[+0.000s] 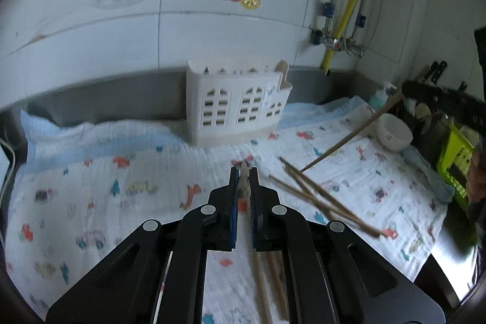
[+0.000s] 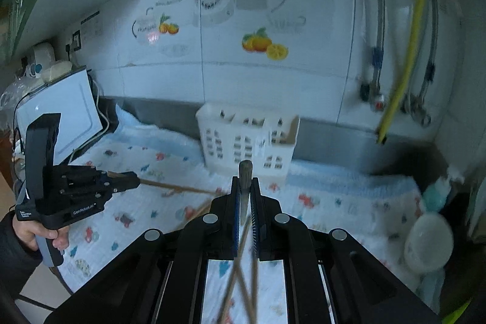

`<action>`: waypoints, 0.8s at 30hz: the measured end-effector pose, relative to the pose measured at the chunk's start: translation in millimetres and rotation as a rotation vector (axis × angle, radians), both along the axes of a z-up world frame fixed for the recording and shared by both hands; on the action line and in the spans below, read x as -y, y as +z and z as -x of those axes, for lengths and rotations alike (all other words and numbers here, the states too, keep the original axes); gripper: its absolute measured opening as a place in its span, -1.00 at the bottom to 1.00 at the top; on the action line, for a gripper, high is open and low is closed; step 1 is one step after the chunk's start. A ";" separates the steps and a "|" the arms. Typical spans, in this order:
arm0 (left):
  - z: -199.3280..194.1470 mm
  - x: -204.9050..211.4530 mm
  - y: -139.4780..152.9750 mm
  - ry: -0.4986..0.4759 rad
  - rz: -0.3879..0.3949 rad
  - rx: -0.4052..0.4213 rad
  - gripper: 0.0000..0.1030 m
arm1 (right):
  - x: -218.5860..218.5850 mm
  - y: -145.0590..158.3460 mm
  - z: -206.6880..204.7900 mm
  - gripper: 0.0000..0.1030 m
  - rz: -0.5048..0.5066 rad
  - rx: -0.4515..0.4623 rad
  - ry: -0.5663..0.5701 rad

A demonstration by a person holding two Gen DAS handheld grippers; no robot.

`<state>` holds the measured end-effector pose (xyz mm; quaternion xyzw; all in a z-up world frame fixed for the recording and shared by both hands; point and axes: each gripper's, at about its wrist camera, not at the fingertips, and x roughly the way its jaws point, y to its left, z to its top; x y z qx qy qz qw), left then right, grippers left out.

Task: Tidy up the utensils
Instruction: 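Lift the chopstick with the left tool and drop it into the white holder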

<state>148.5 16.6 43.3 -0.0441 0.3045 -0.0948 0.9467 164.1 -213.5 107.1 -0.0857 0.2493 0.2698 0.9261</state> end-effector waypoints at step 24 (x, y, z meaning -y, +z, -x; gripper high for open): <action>-70.9 0.9 96.3 -0.042 -0.090 0.090 -0.91 | -51.8 26.0 -152.4 -0.87 0.116 0.002 -0.064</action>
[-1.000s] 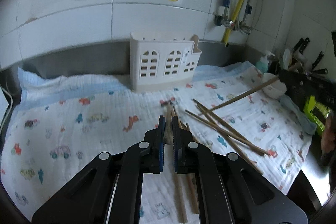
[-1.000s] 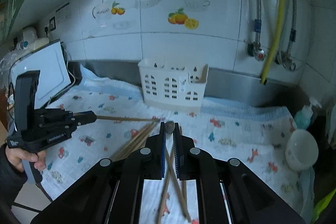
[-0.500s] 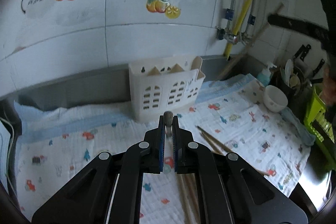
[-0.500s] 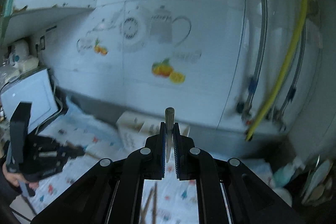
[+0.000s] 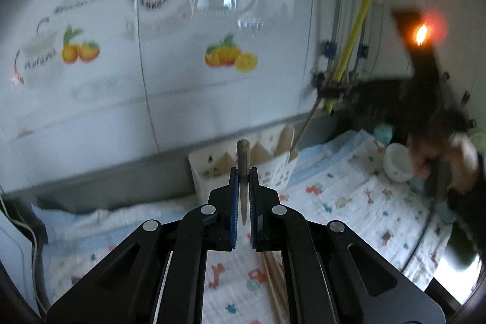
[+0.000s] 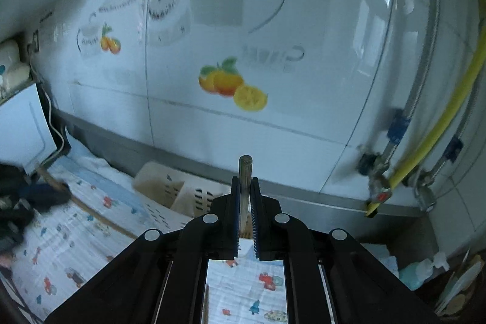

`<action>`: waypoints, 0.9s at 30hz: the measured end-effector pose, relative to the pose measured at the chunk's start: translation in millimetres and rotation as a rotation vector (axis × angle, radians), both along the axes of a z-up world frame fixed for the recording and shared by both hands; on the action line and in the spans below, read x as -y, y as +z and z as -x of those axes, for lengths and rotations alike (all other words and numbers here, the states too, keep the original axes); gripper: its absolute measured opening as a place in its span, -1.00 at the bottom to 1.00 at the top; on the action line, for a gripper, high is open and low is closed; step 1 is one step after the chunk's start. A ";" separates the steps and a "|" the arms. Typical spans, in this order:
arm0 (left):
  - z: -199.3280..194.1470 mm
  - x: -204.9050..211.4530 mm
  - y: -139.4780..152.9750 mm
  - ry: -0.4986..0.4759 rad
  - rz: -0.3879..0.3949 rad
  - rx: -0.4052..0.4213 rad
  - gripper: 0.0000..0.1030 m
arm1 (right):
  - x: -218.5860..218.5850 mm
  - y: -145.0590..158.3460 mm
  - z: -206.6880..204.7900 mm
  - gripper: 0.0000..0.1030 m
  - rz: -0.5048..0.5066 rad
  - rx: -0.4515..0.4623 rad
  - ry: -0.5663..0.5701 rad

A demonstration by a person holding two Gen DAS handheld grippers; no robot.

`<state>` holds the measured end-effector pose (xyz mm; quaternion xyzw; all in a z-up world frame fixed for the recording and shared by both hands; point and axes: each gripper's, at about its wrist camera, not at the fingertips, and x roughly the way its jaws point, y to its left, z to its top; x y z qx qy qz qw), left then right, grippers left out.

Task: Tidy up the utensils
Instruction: 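Lift the chopstick with the left tool and drop it into the white holder, then open the left tool and bring it back over the chopsticks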

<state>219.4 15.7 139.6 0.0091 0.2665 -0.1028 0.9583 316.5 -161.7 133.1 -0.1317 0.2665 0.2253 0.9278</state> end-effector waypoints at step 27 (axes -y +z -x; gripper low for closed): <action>-60.3 1.6 30.2 0.063 0.002 0.074 -0.89 | 56.4 -40.1 77.5 -0.27 -0.054 -0.008 0.030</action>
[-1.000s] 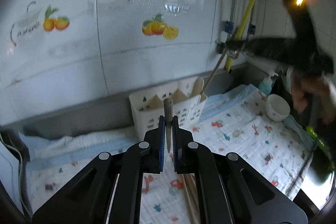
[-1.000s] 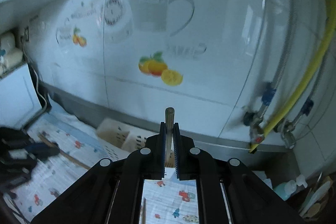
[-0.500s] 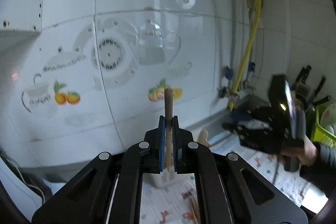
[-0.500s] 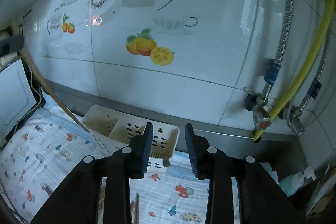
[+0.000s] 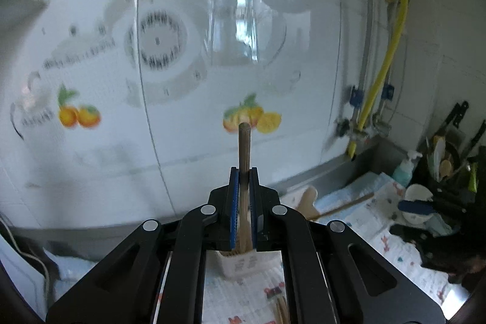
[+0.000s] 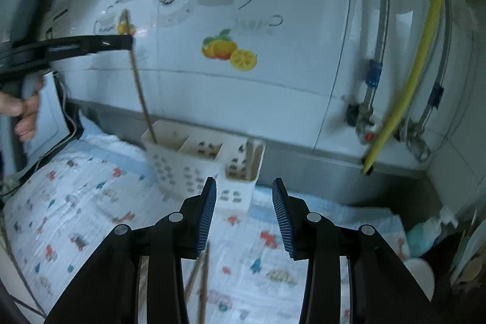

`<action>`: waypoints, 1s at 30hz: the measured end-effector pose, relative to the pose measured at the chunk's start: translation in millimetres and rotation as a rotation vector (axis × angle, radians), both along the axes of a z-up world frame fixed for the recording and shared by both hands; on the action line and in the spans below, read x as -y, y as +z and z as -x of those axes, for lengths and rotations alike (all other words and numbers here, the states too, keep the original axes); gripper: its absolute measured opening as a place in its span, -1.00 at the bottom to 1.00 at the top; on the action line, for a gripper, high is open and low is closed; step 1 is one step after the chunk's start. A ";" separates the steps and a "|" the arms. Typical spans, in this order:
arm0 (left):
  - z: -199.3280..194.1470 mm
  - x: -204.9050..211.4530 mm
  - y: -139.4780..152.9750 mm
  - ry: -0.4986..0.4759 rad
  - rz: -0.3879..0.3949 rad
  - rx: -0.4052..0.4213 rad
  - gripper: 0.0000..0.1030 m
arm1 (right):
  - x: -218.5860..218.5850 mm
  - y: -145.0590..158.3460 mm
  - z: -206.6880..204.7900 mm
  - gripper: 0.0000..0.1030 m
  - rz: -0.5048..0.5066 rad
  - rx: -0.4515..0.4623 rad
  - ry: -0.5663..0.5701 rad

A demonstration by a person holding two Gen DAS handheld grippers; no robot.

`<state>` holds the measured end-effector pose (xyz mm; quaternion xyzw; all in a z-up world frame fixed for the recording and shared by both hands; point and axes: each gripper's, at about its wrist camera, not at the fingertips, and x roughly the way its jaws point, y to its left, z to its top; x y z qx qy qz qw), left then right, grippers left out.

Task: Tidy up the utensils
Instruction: 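Open the left tool and bring it back over the chopsticks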

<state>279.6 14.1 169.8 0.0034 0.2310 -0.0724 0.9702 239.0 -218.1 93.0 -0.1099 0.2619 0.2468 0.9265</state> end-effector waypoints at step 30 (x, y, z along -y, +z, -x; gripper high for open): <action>197.8 44.3 -112.0 -0.083 -0.003 -0.145 -0.23 | 56.0 -117.8 169.0 -0.27 -0.083 -0.162 -0.049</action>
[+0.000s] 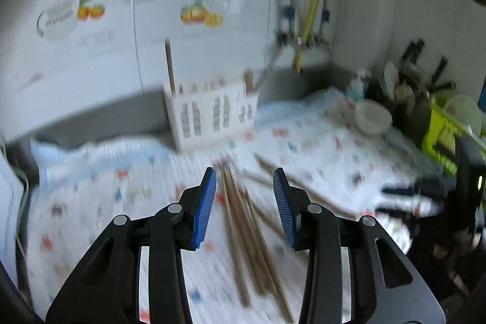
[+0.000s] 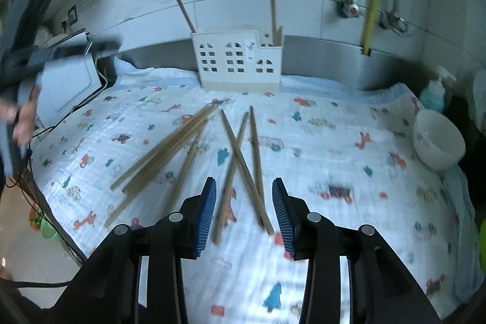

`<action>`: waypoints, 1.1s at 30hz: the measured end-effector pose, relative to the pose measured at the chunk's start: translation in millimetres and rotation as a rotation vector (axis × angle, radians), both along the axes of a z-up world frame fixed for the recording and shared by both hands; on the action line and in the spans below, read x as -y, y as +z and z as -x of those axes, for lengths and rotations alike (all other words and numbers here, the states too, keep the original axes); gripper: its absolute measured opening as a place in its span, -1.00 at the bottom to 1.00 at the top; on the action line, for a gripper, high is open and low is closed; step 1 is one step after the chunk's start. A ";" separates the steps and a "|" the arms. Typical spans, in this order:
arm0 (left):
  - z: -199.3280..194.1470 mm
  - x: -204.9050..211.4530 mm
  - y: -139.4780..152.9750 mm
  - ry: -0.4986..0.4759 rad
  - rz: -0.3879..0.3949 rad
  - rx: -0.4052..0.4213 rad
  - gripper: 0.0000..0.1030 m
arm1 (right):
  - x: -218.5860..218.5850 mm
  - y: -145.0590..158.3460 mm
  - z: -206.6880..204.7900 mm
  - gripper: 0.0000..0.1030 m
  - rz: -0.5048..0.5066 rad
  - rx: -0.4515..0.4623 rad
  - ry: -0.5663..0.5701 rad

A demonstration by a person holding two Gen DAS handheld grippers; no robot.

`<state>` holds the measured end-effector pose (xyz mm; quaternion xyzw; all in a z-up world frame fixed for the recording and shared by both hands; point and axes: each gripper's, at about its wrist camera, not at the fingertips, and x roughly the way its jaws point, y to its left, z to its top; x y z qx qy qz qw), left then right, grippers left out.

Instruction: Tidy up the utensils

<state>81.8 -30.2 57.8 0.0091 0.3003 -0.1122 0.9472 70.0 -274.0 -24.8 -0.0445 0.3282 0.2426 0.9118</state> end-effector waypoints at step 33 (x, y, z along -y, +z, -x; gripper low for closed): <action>54.8 38.6 -142.2 0.142 0.062 -0.215 -0.87 | -7.0 -37.4 16.5 -0.42 -0.015 -0.059 0.014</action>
